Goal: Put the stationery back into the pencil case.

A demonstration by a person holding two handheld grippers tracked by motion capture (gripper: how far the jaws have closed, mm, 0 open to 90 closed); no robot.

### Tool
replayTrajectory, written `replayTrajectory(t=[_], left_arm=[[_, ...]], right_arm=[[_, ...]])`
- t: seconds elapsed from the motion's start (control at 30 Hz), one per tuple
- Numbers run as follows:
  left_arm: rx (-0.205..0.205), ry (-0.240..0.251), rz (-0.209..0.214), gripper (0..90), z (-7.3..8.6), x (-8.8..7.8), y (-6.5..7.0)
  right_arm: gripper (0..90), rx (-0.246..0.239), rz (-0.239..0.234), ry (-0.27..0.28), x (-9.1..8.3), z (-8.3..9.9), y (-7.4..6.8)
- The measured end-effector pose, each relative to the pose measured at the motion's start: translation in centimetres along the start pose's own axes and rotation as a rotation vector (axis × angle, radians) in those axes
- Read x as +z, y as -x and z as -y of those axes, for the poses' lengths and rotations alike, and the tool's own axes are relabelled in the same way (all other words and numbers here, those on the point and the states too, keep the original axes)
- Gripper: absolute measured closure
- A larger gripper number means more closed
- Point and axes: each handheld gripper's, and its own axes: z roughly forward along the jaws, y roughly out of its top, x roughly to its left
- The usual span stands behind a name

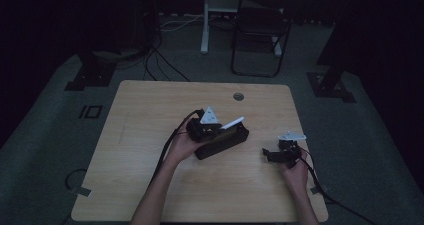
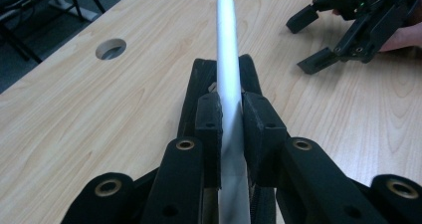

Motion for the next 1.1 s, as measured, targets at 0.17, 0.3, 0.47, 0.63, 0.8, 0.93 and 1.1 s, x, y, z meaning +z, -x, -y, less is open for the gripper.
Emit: replayTrajectory(t=[0.17, 0.3, 0.47, 0.63, 0.8, 0.93, 1.1], left_arm=[[-0.008, -0.02, -0.004, 78.6, 0.4, 0.5, -0.3], [-0.014, -0.035, -0.005, 78.6, 0.7, 0.9, -0.4], [-0.017, -0.056, -0.002, 78.6, 1.0, 1.4, -0.6], [-0.025, -0.074, 0.0, 78.5, 1.4, 1.9, -0.7], [-0.023, -0.083, 0.004, 78.5, 1.5, 2.1, -0.6], [-0.023, -0.085, 0.007, 78.4, 1.5, 2.2, -0.5], [-0.039, -0.074, -0.022, 58.2, 1.5, 2.0, -0.5]], right_arm=[[13.1, 0.0, 0.0, 0.0, 0.0, 0.0, 0.0], [13.1, 0.0, 0.0, 0.0, 0.0, 0.0, 0.0], [13.1, 0.0, 0.0, 0.0, 0.0, 0.0, 0.0], [13.1, 0.0, 0.0, 0.0, 0.0, 0.0, 0.0], [13.1, -0.001, 0.0, 0.001, 0.0, 0.0, 0.0], [13.1, -0.001, 0.0, 0.0, 0.0, 0.0, 0.0], [13.1, -0.001, 0.0, 0.001, 0.0, 0.0, 0.0]])
